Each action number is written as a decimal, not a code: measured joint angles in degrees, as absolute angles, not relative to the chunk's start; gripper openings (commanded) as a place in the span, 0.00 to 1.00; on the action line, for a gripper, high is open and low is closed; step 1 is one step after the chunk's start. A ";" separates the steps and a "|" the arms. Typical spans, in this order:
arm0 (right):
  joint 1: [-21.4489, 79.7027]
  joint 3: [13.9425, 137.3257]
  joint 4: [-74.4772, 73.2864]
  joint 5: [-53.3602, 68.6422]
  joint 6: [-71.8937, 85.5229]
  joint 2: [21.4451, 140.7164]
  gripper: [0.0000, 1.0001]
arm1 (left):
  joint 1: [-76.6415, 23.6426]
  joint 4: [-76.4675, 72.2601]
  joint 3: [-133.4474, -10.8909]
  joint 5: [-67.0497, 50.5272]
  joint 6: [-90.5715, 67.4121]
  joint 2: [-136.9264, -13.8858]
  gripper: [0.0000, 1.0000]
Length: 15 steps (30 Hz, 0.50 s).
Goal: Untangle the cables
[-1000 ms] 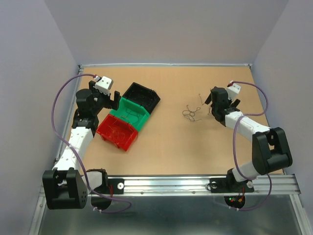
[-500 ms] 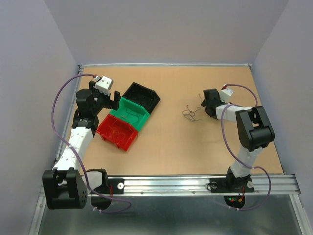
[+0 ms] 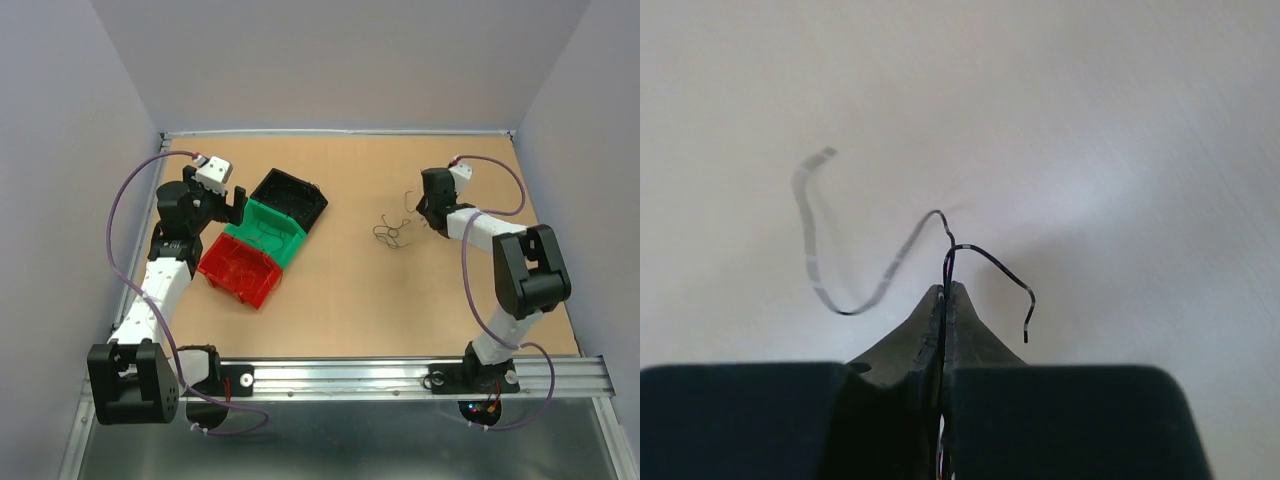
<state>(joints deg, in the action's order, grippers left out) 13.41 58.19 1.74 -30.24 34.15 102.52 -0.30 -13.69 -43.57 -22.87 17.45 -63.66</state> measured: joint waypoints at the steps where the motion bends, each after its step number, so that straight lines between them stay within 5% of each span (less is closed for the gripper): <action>1: 13.43 58.17 1.85 -28.10 32.73 100.36 0.00 | -0.30 -13.65 -43.57 -22.83 17.47 -63.88 0.99; 9: 16.95 58.13 8.40 -18.72 25.47 83.55 0.01 | -0.30 -13.56 -43.57 -22.44 17.52 -64.36 0.99; 15: 21.93 59.68 10.94 -6.59 20.69 84.75 0.01 | -0.30 -13.56 -43.57 -22.24 17.56 -64.42 0.99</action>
<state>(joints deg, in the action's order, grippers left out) 21.93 59.68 10.94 -6.59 20.69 84.75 -0.30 -13.56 -43.57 -22.24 17.56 -64.42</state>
